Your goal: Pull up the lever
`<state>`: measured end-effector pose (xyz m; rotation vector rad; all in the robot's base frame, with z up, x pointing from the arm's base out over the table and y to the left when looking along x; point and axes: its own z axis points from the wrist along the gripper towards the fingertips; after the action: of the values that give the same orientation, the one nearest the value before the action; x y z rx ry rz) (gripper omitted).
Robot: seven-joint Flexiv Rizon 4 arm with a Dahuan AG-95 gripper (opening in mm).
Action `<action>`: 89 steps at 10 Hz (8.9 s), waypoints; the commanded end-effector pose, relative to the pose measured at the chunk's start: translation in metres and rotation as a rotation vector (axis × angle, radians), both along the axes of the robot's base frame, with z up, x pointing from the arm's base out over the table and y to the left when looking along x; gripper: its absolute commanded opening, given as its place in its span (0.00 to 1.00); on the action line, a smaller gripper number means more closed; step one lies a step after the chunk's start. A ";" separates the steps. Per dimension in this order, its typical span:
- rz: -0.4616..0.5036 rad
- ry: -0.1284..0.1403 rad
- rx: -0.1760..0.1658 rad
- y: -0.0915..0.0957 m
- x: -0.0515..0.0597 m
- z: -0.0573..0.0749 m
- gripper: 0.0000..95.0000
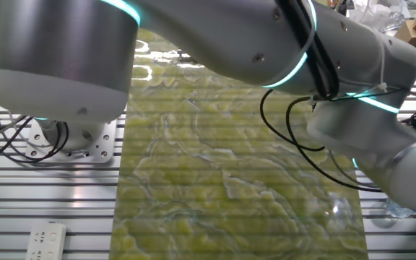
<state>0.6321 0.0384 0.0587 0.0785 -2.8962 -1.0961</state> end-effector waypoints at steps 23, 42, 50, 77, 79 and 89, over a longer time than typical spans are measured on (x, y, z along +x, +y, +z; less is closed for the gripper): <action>0.168 -0.078 -0.147 0.012 0.019 0.034 0.00; 0.092 -0.109 -0.536 0.062 0.034 0.077 0.00; 0.085 -0.254 -0.545 0.077 0.033 0.060 0.00; 0.141 -0.088 -0.460 0.047 -0.003 0.043 0.00; 0.182 -0.088 -0.456 0.034 0.000 0.046 0.00; 0.166 -0.033 -0.285 -0.051 0.002 0.027 0.00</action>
<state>0.6350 -0.0125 0.0908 0.4765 -2.9921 -0.5832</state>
